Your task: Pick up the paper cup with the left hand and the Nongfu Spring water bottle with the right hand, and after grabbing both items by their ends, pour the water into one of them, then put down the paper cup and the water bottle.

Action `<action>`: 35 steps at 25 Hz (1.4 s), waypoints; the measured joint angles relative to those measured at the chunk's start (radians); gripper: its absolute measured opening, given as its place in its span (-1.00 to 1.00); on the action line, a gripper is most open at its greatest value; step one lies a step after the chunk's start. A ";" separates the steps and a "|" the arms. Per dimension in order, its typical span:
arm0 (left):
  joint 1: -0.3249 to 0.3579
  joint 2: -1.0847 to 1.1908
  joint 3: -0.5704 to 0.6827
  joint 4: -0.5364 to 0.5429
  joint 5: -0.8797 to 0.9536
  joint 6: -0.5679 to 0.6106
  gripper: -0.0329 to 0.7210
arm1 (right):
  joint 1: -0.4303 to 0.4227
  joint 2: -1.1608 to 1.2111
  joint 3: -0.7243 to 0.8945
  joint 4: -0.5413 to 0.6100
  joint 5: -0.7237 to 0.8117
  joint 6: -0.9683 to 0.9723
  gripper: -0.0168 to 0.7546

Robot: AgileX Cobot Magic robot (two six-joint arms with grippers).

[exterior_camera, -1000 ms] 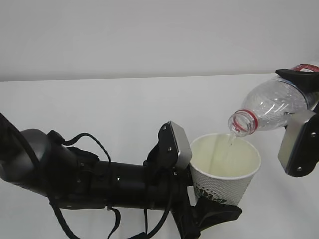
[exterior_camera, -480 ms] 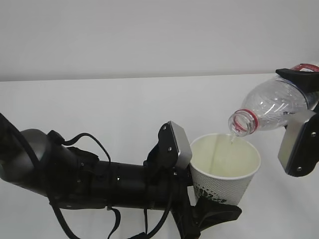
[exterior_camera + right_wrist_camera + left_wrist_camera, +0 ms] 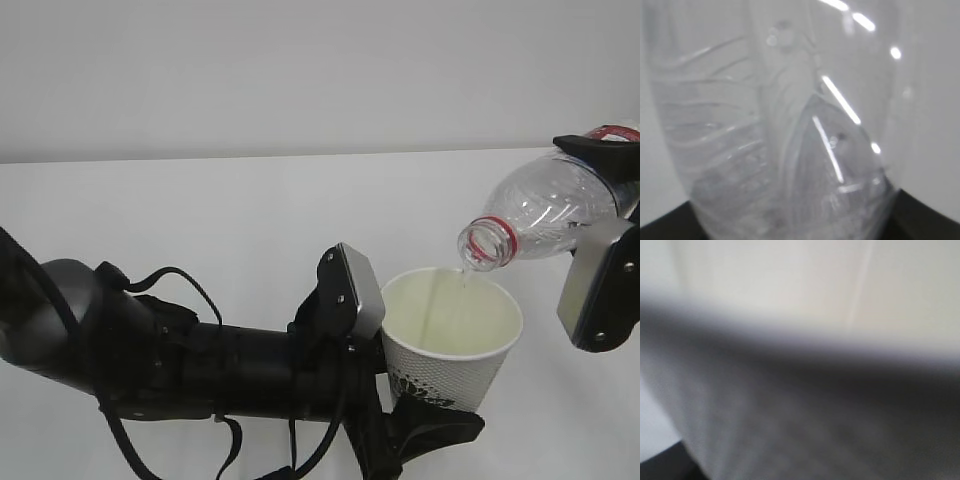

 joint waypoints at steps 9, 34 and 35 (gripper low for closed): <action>0.000 0.000 0.000 0.001 0.005 0.000 0.46 | 0.000 0.000 0.000 0.000 0.000 0.000 0.18; 0.000 0.000 0.000 0.000 0.007 0.000 0.46 | 0.000 0.000 0.000 0.000 -0.004 0.000 0.18; 0.000 0.000 0.000 0.000 0.007 0.000 0.46 | 0.000 0.000 0.000 0.000 -0.004 0.000 0.18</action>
